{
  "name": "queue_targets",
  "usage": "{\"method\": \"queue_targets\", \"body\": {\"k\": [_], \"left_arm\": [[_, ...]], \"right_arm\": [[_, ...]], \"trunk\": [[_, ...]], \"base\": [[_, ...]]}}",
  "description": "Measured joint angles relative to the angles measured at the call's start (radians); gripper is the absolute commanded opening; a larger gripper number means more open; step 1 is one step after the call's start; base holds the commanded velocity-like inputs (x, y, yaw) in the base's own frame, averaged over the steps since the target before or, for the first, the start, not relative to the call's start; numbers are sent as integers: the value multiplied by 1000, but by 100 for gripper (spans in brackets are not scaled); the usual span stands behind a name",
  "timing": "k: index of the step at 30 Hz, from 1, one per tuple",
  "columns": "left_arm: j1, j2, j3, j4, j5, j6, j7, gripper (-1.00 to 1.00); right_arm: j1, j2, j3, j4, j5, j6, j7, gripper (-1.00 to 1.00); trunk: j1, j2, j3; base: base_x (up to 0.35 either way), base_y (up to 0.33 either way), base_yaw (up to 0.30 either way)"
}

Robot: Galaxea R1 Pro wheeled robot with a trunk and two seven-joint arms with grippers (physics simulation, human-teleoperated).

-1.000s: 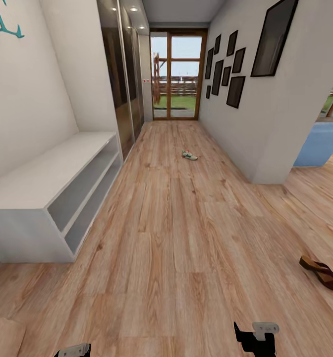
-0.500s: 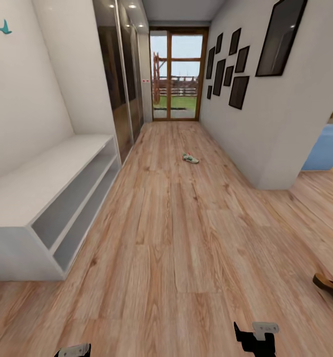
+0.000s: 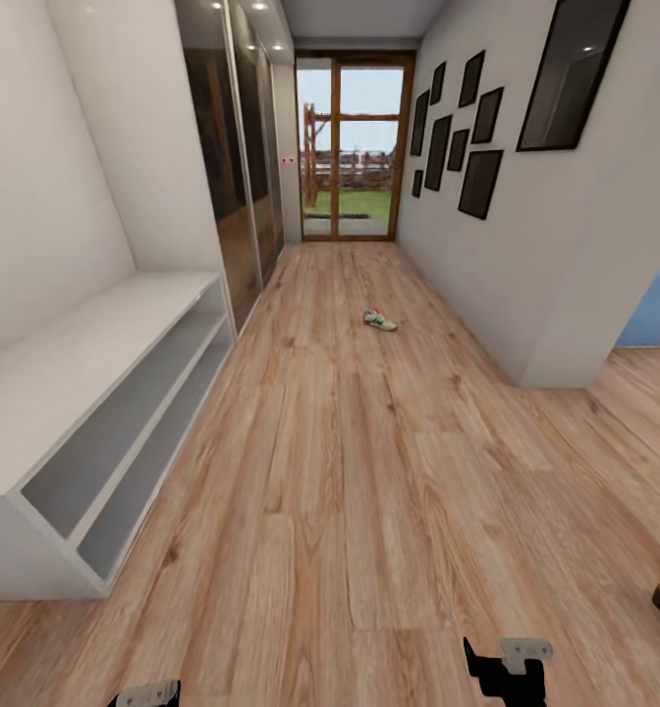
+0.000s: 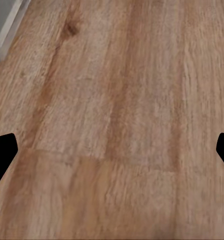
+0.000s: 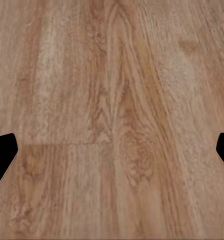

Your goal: Pick up the two gym shoes and the two sandals from the corridor floor and place them onto the hallstand (shoe rack) in the corridor, making sure they are on the rack and not on the floor. Arrange them so the two gym shoes are next to each other and the two sandals are next to each other.

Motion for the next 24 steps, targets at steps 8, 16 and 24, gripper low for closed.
{"method": "queue_targets", "body": {"k": [8,16,24], "left_arm": [[0,0,0,0,0,0,0,100],[0,-1,-1,0,0,0,0,100],[0,-1,0,0,0,0,0,100]], "right_arm": [[0,0,0,0,0,0,0,100],[0,0,0,0,0,0,0,100],[0,0,0,-1,0,0,0,100]], "trunk": [[0,0,0],[0,0,0],[0,0,0]], "base": [[338,0,0],[338,0,0],[338,0,0]]}}
